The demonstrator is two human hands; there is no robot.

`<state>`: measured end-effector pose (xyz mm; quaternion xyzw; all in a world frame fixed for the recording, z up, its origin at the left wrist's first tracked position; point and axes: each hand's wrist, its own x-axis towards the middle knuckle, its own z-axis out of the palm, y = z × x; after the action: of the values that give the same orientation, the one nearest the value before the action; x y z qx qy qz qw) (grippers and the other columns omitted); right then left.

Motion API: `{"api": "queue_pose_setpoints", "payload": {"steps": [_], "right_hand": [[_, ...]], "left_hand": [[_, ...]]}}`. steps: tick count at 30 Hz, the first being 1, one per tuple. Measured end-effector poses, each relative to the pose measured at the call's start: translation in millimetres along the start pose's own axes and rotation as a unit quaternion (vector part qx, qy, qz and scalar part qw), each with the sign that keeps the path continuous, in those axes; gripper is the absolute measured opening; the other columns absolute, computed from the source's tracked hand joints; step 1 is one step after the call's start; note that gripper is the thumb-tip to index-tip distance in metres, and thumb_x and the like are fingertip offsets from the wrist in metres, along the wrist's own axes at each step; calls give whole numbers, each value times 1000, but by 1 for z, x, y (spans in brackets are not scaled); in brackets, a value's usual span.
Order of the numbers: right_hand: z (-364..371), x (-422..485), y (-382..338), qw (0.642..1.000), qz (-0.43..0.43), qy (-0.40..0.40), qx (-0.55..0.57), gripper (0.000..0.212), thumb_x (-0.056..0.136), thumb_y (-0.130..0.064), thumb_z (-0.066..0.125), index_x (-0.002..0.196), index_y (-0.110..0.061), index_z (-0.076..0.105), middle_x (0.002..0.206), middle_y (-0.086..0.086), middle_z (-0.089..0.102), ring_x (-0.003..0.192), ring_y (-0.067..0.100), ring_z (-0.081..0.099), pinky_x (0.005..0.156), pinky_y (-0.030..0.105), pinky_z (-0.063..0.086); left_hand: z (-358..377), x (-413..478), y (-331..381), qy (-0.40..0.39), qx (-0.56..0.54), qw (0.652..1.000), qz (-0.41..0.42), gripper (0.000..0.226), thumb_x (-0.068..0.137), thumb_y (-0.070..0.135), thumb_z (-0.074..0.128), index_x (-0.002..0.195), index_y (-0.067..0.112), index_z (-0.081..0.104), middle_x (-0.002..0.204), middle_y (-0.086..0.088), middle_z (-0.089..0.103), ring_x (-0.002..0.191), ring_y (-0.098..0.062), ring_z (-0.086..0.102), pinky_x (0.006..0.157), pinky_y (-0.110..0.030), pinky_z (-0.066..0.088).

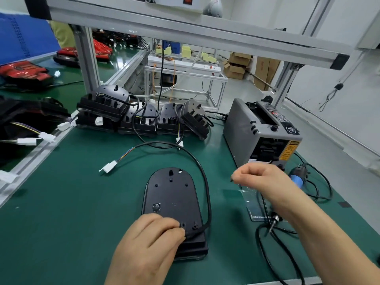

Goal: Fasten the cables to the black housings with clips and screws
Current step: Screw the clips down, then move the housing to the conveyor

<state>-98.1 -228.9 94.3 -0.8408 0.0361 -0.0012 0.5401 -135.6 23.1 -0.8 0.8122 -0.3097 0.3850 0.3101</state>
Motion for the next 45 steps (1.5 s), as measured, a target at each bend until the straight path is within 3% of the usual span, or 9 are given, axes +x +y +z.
{"api": "queue_pose_setpoints", "payload": {"steps": [4, 11, 18, 26, 30, 32, 34, 37, 45], "right_hand": [[53, -33, -15, 988, -20, -134, 72, 6, 64, -25, 78, 64, -23, 72, 73, -8, 67, 71, 3, 59, 70, 13, 44], [75, -33, -10, 987, -21, -158, -14, 16, 78, -12, 75, 67, -24, 72, 76, -14, 63, 82, 1, 55, 81, 16, 39], [75, -27, -16, 980, 10, -197, -28, 15, 79, -11, 73, 69, -21, 69, 70, -14, 63, 68, -2, 55, 68, 8, 41], [76, -18, -32, 956, 14, -254, -143, 7, 82, -17, 71, 81, -21, 66, 68, -17, 60, 62, -8, 52, 63, 5, 40], [75, -17, -34, 950, 2, -273, -153, 8, 83, -15, 69, 81, -23, 68, 59, -22, 58, 59, -10, 52, 62, 3, 39], [74, -18, -34, 952, -1, -272, -143, 9, 83, -13, 70, 81, -22, 68, 61, -20, 59, 61, -8, 53, 63, 5, 41], [73, -20, -32, 955, -3, -267, -129, 9, 82, -12, 71, 81, -21, 69, 67, -15, 61, 64, -4, 55, 67, 8, 43], [72, -23, -29, 959, -7, -257, -120, 11, 82, -12, 71, 79, -22, 68, 74, -10, 64, 69, 0, 56, 71, 13, 46], [76, -24, -26, 957, -2, -246, -155, 12, 82, -21, 71, 78, -30, 65, 71, -16, 62, 70, -5, 55, 73, 14, 45]], "left_hand": [[1, -2, 3, -2, 7, 1000, -17, 13, 82, 19, 63, 73, 17, 73, 85, 7, 67, 76, -17, 53, 67, -25, 45], [2, -3, 5, -6, 5, 1000, -22, 10, 81, 13, 65, 75, 14, 73, 87, 4, 68, 75, -21, 55, 65, -30, 48], [3, -5, 7, -6, 20, 1000, -22, 18, 65, -2, 73, 74, 13, 73, 85, 2, 68, 75, -22, 55, 62, -29, 49], [3, -3, 11, 10, 24, 999, -21, 22, 89, 14, 52, 78, 14, 71, 82, 1, 68, 73, -24, 58, 57, -30, 49], [0, -3, 15, -61, -37, 987, -147, 39, 94, 38, 41, 74, 25, 73, 84, 13, 65, 83, -9, 54, 66, -18, 43], [-1, 2, 20, -68, -125, 943, -301, 23, 67, 57, 50, 72, 41, 67, 89, 24, 61, 90, 4, 51, 70, -9, 35], [1, 2, 24, -44, -166, 900, -400, 39, 47, 64, 48, 80, 47, 60, 103, 32, 51, 98, 11, 47, 72, -10, 35], [0, 3, 22, -46, -191, 881, -431, 43, 43, 64, 49, 81, 46, 60, 104, 32, 51, 98, 11, 47, 73, -10, 36], [-2, 0, 23, -54, -180, 902, -389, 36, 49, 63, 48, 80, 47, 58, 104, 29, 51, 96, 8, 48, 75, -4, 34]]}}
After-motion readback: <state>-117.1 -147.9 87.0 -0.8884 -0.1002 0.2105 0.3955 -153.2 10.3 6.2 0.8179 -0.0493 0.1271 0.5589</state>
